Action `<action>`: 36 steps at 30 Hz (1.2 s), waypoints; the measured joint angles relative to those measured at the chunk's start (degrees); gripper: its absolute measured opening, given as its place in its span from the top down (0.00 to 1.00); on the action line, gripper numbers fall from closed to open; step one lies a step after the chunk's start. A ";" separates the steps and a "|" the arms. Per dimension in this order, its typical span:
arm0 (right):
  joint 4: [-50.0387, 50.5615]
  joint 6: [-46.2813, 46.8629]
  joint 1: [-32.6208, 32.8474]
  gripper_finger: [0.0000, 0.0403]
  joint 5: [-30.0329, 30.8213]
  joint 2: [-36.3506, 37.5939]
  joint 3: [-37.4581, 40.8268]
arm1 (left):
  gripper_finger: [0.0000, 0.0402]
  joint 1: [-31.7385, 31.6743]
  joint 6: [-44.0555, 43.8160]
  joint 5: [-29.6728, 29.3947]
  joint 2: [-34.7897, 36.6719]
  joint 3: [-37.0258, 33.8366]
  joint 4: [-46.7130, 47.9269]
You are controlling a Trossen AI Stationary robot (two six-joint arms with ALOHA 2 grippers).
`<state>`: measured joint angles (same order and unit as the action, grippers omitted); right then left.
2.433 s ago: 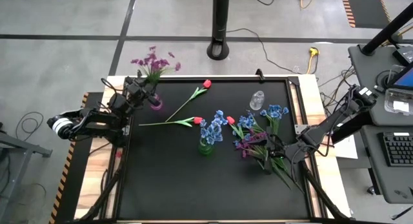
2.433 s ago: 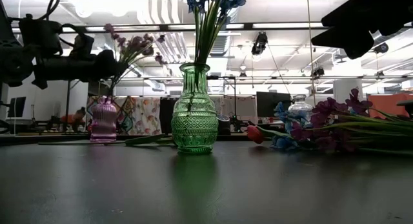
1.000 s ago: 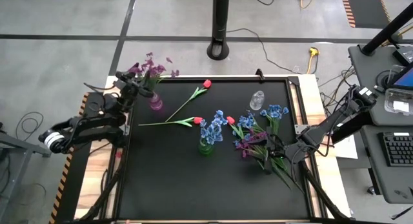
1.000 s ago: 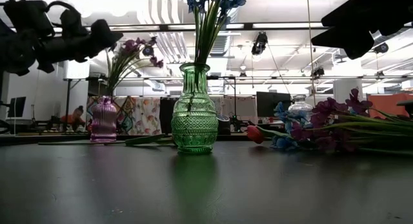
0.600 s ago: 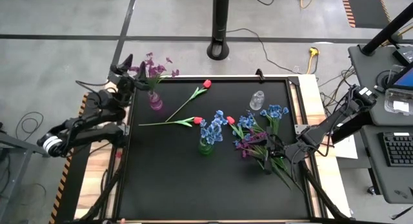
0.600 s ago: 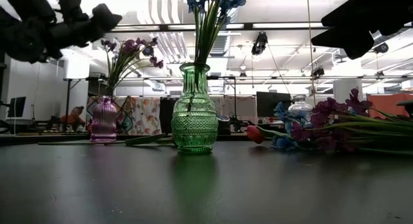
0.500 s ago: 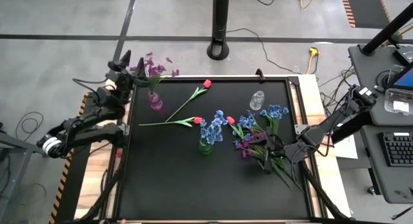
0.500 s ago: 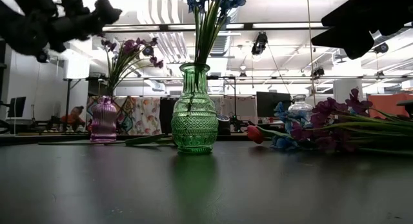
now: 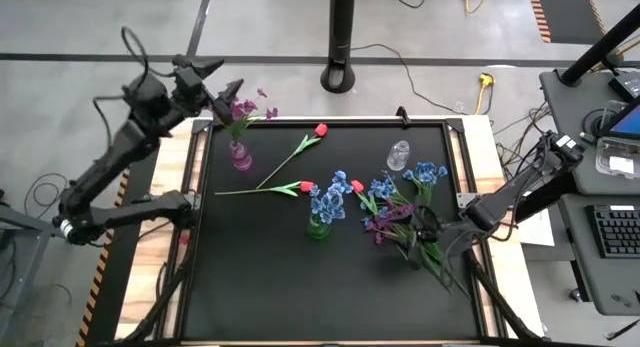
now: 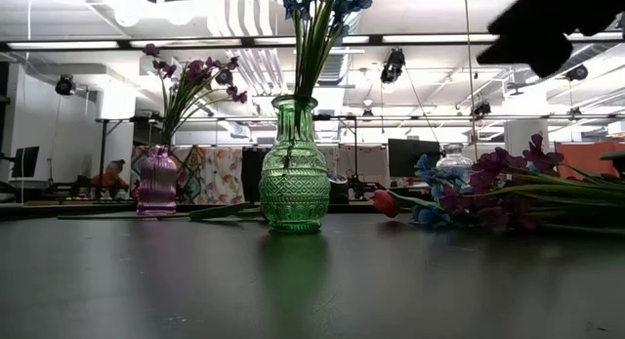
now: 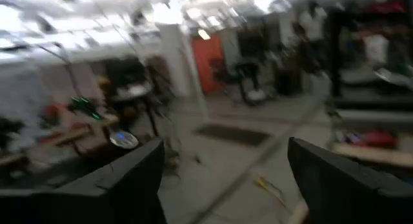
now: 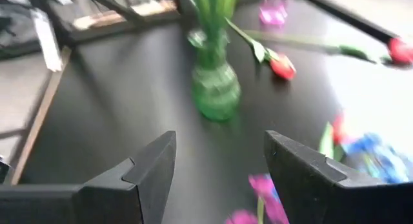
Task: Sort flowers into vase by color
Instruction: Put the bottom left red flower into the transparent crystal vase
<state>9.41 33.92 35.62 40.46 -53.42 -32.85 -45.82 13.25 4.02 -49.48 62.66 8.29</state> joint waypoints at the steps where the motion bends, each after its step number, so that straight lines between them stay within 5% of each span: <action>1: 4.53 2.95 0.00 0.44 -0.02 -0.17 -1.33 | 0.23 1.08 -0.12 0.00 -0.32 2.70 4.46; 5: 18.85 13.02 -0.02 0.44 -3.65 -1.33 -5.70 | 0.23 6.57 -3.40 -2.06 -0.68 11.73 16.03; 12: 29.92 22.35 0.00 0.44 -14.99 -5.12 -12.04 | 0.24 19.64 -13.61 -4.91 -0.98 20.75 21.27; 19: 39.29 26.96 0.00 0.44 -24.32 -11.97 -18.33 | 0.26 34.03 -19.92 -10.47 -4.53 19.59 23.11; 28: 55.53 29.90 0.80 0.44 -33.94 -21.11 -24.60 | 0.28 50.32 -28.04 -31.23 -10.38 20.95 36.95; 36: 58.47 35.75 4.54 0.44 -35.97 -20.70 -23.91 | 0.28 61.70 -38.83 -35.44 -12.81 20.50 43.51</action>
<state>67.88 69.67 40.16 4.49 -74.11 -56.75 15.89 -25.58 -31.42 -62.28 83.16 51.80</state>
